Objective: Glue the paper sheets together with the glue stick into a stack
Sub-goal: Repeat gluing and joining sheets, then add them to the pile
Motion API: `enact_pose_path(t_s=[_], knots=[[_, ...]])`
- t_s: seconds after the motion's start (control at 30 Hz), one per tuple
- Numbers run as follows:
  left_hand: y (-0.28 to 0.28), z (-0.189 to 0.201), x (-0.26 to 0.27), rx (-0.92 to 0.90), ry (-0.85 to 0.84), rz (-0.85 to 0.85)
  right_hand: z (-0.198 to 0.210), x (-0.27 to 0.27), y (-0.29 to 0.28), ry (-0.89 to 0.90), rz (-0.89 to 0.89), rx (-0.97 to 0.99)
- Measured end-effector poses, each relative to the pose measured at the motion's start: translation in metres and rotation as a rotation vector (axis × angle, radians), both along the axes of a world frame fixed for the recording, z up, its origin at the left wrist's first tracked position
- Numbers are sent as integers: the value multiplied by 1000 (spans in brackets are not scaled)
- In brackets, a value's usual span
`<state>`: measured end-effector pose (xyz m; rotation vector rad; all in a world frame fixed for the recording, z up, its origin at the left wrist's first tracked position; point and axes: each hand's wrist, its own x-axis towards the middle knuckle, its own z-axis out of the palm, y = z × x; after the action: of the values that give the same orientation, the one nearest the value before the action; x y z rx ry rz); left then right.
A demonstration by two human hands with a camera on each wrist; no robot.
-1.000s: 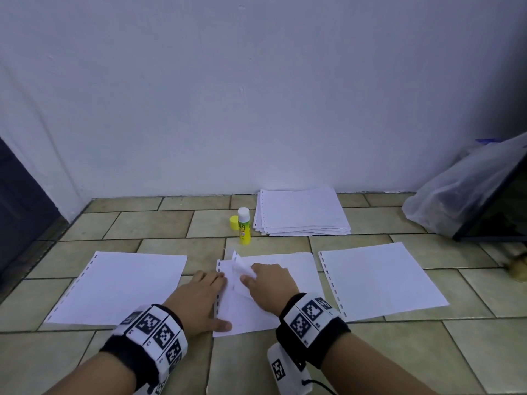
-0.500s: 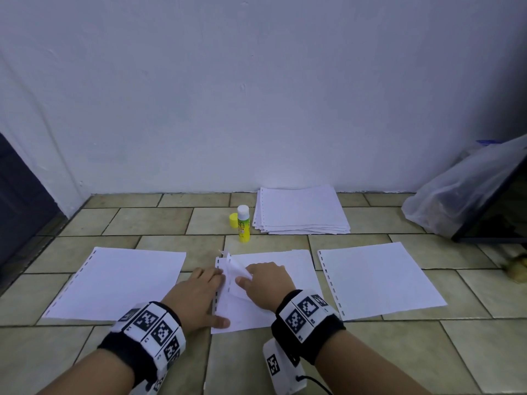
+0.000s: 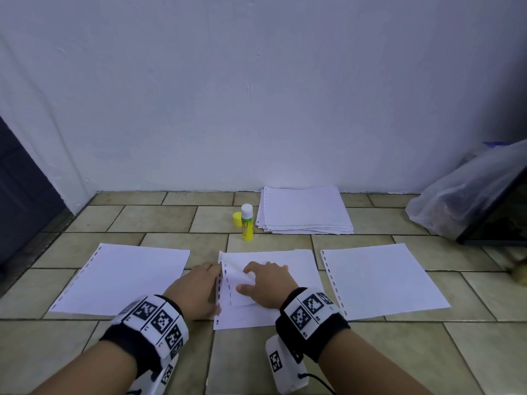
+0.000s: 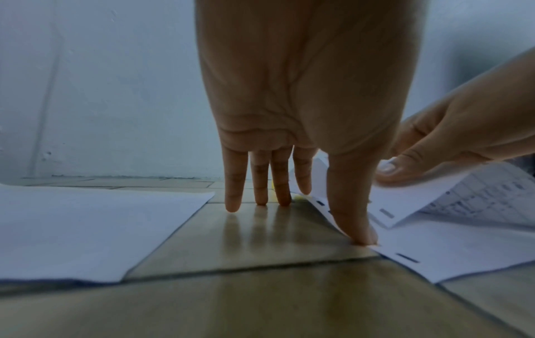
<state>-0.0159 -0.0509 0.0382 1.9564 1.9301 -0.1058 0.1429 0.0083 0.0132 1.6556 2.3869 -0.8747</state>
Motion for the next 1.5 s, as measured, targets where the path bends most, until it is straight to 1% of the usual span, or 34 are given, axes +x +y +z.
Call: enact_pose_path(t_s=[0.17,0.37,0.53,0.6,0.67,0.73,0.83,0.97,1.13,1.2,1.23,1.3,1.37,1.43,1.5], knots=[[-1,2,-3,-20,-40,47,7,-1,-2,-33,17,-12],[-2,6,-7,-33,-19,-31,6,-2,-3,-53,15,-46],[4,6,-10,-53,30,-9,11,0,-3,-58,13,-27],[7,8,-8,-40,30,18,11,-1,-4,-63,9,-39],[8,8,-5,-36,21,3,11,-1,-5,-85,11,-58],[8,5,-1,-76,52,-48,13,-1,-8,-102,17,-59],[5,6,7,-96,162,-102,18,-2,-11,-141,37,-42],[6,5,11,-58,220,-86,24,-12,-16,-222,40,-53],[-2,1,18,-48,264,-50,27,-18,-16,-265,41,-86],[-2,2,21,-55,271,-31,29,-24,-18,-323,69,-44],[-2,3,22,-49,282,-39,29,-27,-20,-346,111,4],[-2,6,23,-39,318,-87,26,-29,-20,-318,242,76],[-1,5,21,-45,298,-90,24,-23,-14,-237,314,65],[-2,4,18,-54,240,-66,26,-8,-5,-176,257,43],[-1,4,16,-71,218,-73,30,13,5,-136,142,28]])
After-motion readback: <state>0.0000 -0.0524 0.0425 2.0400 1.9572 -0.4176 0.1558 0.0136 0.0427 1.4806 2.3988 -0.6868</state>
